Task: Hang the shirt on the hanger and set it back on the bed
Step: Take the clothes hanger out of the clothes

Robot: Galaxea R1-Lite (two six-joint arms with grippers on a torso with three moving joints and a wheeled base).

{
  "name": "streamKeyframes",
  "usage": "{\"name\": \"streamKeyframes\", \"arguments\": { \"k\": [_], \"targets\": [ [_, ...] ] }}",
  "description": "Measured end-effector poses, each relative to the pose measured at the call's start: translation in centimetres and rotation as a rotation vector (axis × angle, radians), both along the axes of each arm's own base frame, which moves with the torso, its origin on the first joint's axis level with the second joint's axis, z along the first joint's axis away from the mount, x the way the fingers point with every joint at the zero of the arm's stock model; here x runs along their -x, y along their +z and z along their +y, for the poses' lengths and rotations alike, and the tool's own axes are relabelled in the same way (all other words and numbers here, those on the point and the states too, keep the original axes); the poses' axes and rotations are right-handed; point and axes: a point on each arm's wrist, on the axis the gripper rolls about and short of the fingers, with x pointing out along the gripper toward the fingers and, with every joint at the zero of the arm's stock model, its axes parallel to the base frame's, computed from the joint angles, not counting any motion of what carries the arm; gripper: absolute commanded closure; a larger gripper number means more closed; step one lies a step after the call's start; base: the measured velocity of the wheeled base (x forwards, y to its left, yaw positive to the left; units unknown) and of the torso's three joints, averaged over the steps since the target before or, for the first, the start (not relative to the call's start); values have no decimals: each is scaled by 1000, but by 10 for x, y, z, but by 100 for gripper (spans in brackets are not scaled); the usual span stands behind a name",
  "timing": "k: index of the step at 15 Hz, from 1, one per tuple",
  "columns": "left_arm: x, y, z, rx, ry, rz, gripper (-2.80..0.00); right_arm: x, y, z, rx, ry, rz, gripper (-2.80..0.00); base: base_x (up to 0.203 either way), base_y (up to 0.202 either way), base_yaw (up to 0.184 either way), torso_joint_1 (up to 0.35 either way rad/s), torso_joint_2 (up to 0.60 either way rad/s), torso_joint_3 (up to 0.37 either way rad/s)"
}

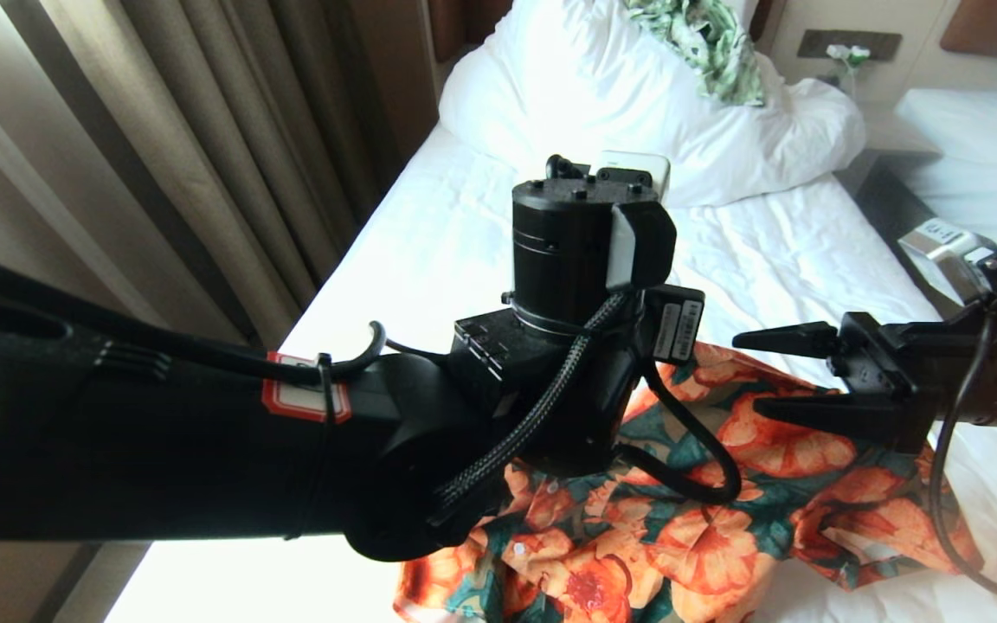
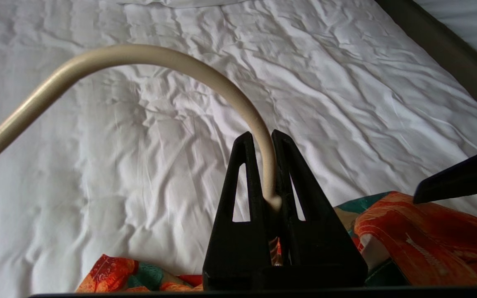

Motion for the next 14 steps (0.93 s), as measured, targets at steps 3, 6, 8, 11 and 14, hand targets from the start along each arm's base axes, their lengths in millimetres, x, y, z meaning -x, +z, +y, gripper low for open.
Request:
{"name": "streamKeyframes", "arguments": {
  "k": [3, 6, 8, 11, 14],
  "targets": [
    [-3, 2, 0, 7, 8, -4, 0, 11, 10, -19, -4, -66, -40, -280, 0, 0, 0, 0, 0, 0],
    [-4, 3, 0, 8, 10, -5, 0, 15, 20, -35, -7, -120, -82, 0, 0, 0, 0, 0, 0, 0],
    [-4, 3, 0, 10, 10, -6, 0, 17, 27, -40, -20, -142, -71, 0, 0, 0, 0, 0, 0, 0],
    [-5, 5, -2, 16, 9, -10, 0, 20, 51, -40, -103, -160, 57, 0, 0, 0, 0, 0, 0, 0],
    [-6, 7, -2, 23, 11, -14, 0, 17, 74, -39, -177, -202, 206, 0, 0, 0, 0, 0, 0, 0]
  ]
}}
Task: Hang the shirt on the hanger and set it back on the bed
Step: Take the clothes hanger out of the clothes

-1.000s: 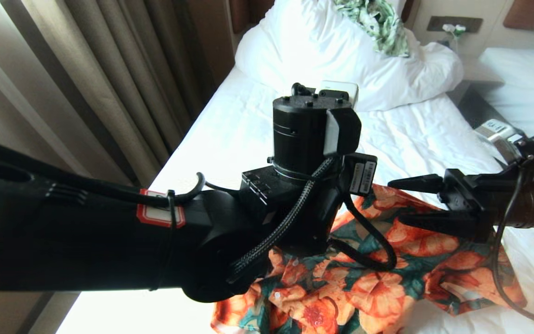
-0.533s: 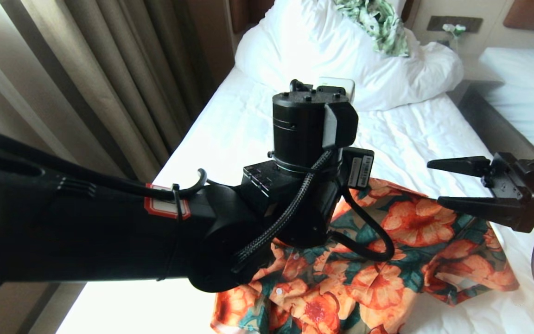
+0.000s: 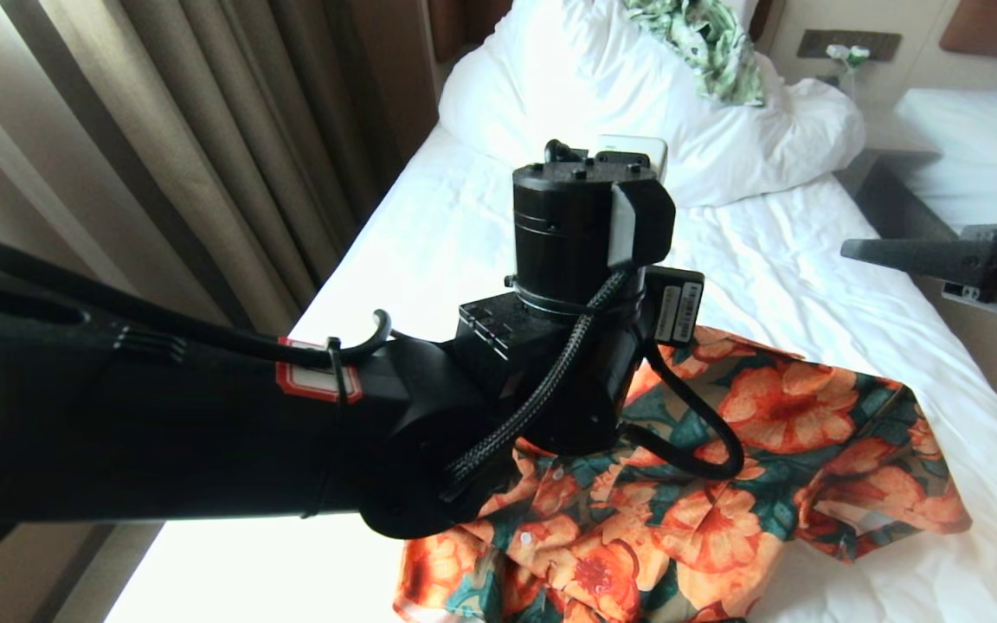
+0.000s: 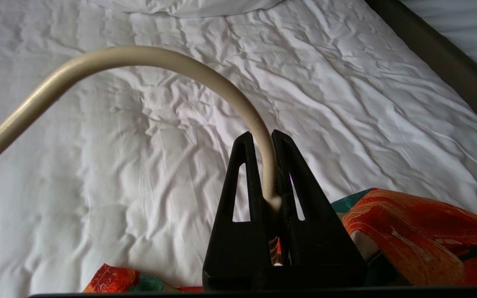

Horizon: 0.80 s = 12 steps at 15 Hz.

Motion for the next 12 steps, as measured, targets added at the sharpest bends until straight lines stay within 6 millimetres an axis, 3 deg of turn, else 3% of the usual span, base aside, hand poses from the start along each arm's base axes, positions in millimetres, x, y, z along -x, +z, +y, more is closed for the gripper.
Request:
{"name": "streamKeyframes", "arguments": {
  "k": [5, 10, 12],
  "targets": [
    [-1, 4, 0, 8, 4, -5, 0, -15, 9, -1, -9, -88, 91, 0, 0, 0, 0, 0, 0, 0],
    [-1, 5, 2, 11, 9, -7, 0, -18, -7, -3, 71, -89, -7, 0, 0, 0, 0, 0, 0, 0],
    [-2, 6, 2, 11, 11, -7, 0, -17, -8, -3, 81, -88, -19, 0, 0, 0, 0, 72, -280, -189]
  ]
}}
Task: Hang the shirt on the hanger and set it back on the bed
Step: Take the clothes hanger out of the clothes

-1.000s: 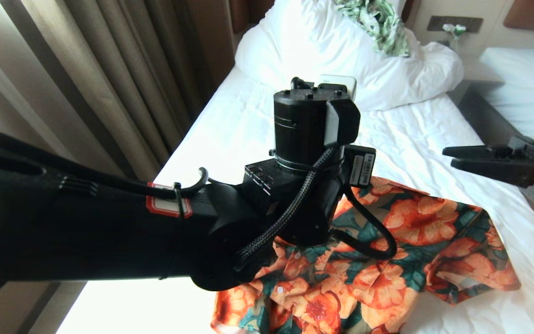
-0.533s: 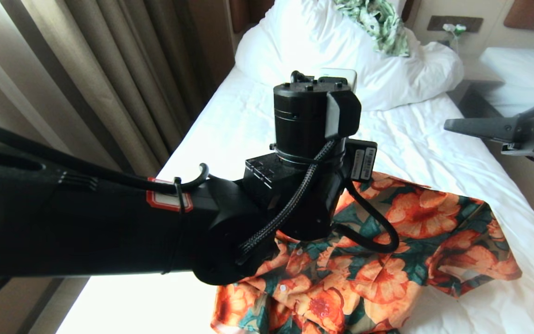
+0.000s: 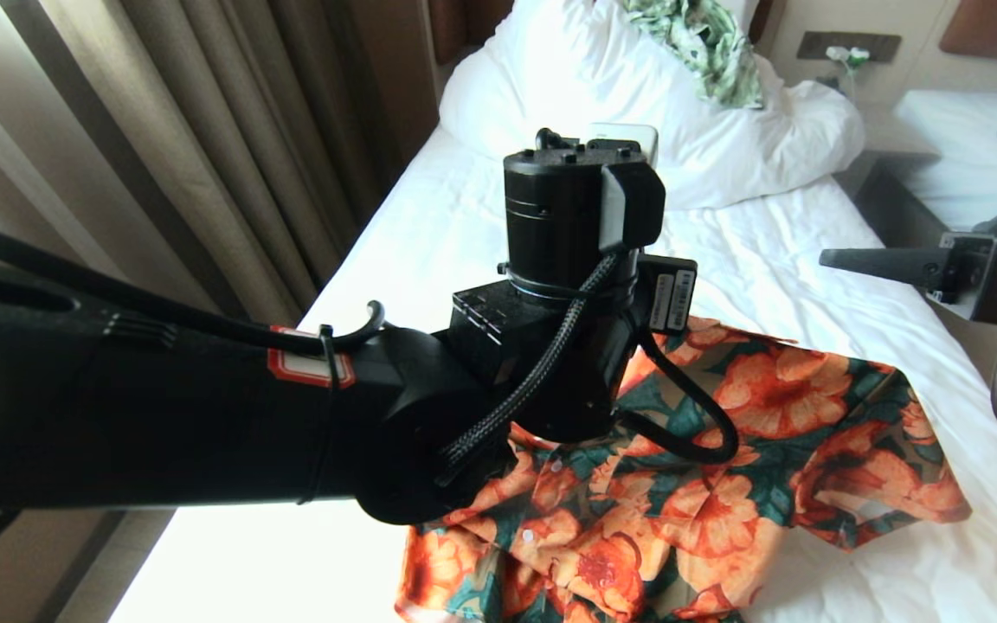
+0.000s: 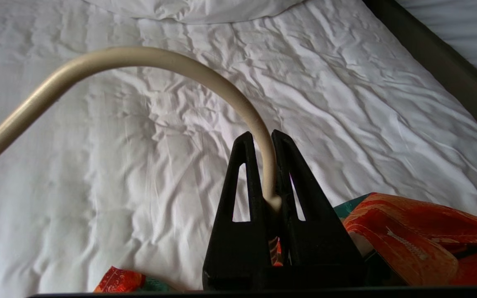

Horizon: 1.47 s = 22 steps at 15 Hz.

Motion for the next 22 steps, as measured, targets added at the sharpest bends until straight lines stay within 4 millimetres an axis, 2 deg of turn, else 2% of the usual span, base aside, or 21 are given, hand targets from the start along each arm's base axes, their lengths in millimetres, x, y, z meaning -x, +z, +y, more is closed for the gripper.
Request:
{"name": "streamKeyframes", "arguments": {
  "k": [8, 14, 22],
  "targets": [
    [1, 4, 1, 5, -2, -9, 0, 4, 0, 0, 2, 0, -6, 0, 0, 0, 0, 155, -503, -346],
    [-2, 22, 8, -19, 18, -69, 0, 6, 2, 1, 4, 0, -15, 0, 0, 0, 0, 215, -582, -365],
    [-1, 44, 15, -22, 29, -99, 0, 13, 6, 0, 4, -3, -31, 0, 0, 0, 0, 156, -381, -226]
  ]
}}
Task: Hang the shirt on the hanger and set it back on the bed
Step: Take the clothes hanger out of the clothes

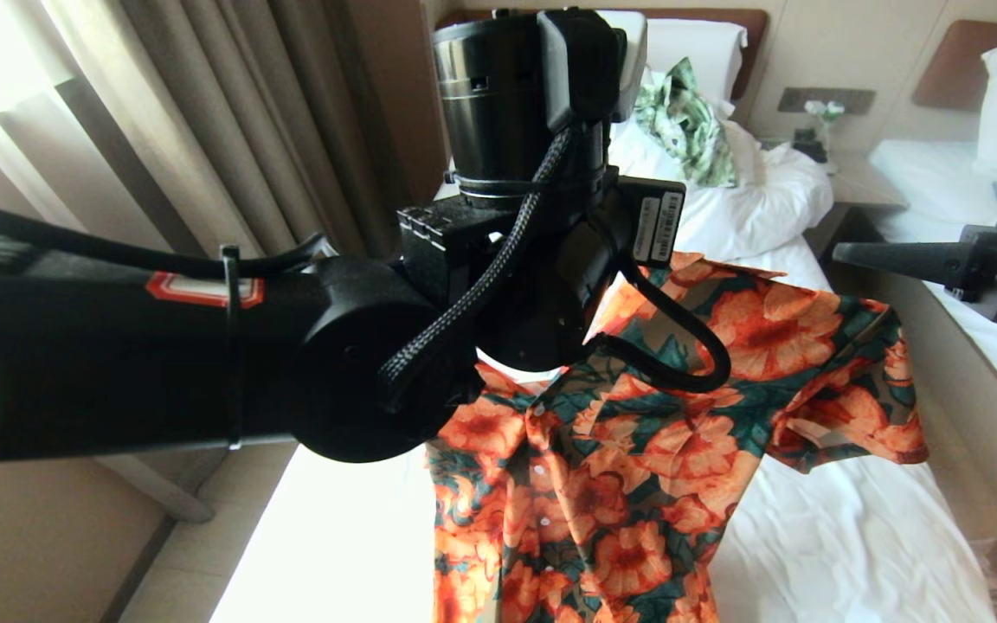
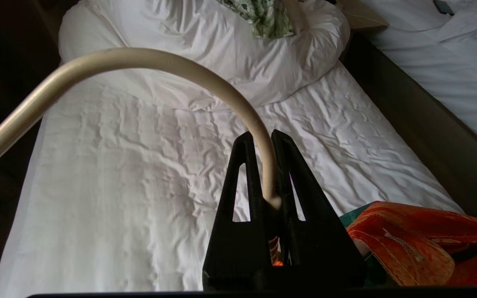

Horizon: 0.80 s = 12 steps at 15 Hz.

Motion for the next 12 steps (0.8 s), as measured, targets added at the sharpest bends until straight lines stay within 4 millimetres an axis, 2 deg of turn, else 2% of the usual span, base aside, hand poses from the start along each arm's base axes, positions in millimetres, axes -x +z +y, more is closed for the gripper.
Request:
{"name": "streamKeyframes", "arguments": {
  "k": [6, 10, 12],
  "targets": [
    [0, 13, 1, -34, 11, -53, 0, 3, 5, -2, -2, -11, -31, 0, 0, 0, 0, 138, -321, -182],
    [-2, 24, 4, -51, 21, -66, 0, 5, 7, -3, -10, -18, -26, 0, 0, 0, 0, 13, -24, -15],
    [-2, 31, 6, -49, 27, -67, 0, 9, 17, -4, -52, -31, 10, 0, 0, 0, 0, 0, 0, 0]
  ]
}}
